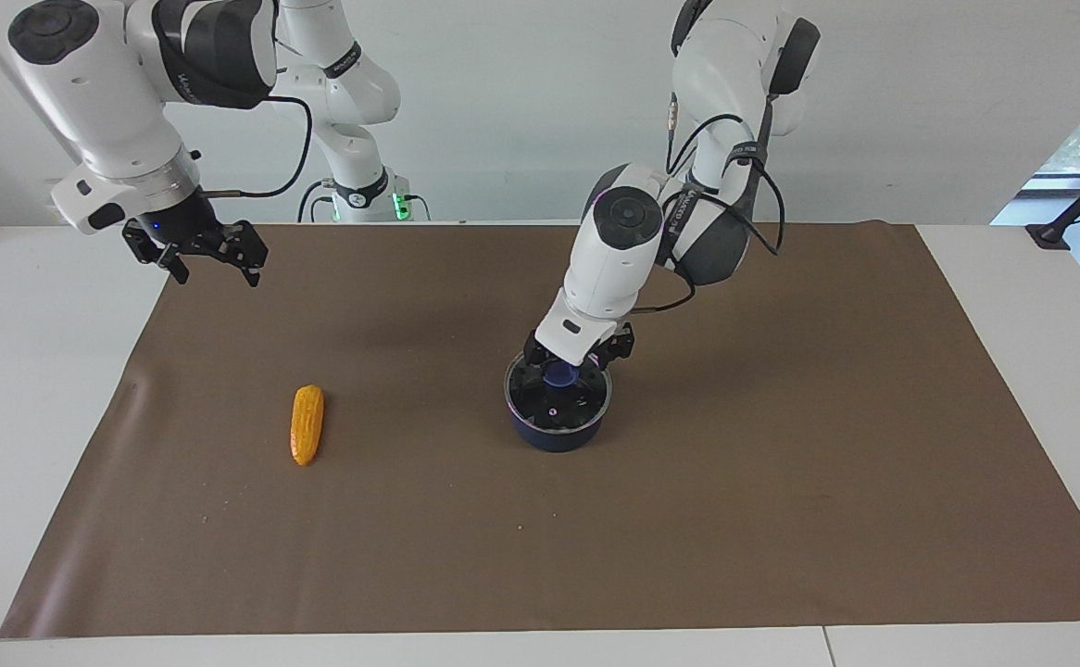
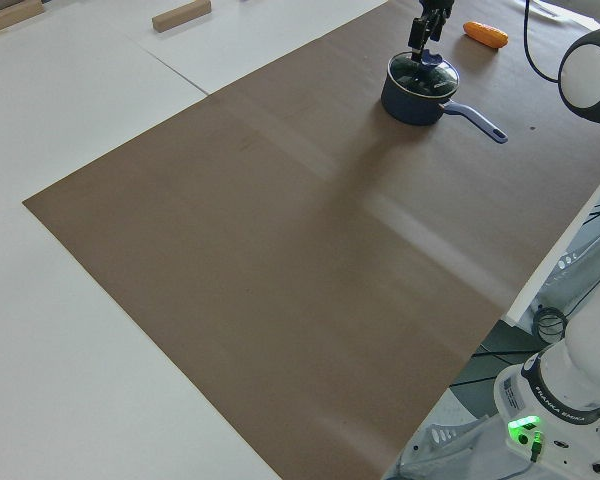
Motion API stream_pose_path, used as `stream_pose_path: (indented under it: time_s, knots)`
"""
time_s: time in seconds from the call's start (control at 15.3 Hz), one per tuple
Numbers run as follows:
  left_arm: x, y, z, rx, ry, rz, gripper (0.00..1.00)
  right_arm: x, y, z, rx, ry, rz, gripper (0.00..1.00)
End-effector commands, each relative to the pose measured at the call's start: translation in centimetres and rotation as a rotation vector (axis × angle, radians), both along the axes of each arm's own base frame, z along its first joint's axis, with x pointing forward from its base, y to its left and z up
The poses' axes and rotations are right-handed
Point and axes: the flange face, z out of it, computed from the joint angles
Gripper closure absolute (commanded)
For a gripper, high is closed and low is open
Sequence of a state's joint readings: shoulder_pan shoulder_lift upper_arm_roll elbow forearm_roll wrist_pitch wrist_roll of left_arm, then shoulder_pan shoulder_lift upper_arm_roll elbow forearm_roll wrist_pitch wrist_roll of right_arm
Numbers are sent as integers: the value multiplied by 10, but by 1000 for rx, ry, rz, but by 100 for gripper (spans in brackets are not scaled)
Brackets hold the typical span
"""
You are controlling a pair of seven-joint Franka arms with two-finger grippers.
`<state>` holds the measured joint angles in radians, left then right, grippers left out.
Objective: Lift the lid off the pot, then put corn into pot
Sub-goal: 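Reach the left gripper to the purple knob of the glass lid, then grasp the lid knob with the left gripper while the right gripper grasps the corn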
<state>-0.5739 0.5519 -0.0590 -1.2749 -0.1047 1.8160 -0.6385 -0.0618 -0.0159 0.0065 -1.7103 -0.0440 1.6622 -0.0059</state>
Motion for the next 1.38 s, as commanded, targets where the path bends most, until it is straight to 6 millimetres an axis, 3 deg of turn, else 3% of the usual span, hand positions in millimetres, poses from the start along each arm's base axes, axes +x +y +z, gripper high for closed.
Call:
stream_pose_path:
  time_s: [0.0,0.2,0.26,0.46,0.59,0.92,1.11,1.31]
  knots:
    - [0,-13,2,22,-45,-4,0,0,1,3,21,-14,26,0]
    - [-4,-17,-3,46,-52,-19,0,-3,7,-10,42,2,111,0]
    - [-7,-20,-5,58,-57,-24,0,5,4,-17,76,-31,150,0]
    - [-11,-26,-12,59,-64,-12,0,40,-6,-79,100,-21,152,0]
    - [-12,-22,-21,87,-63,-20,0,56,2,-122,97,-34,161,0]
    - [-15,-22,-25,90,-61,21,0,56,1,-228,106,-25,138,0]
    - [-17,-23,-27,91,-54,22,0,61,7,-251,150,-24,103,0]
    - [-21,-26,-26,92,-49,19,7,64,9,-264,148,-33,99,0]
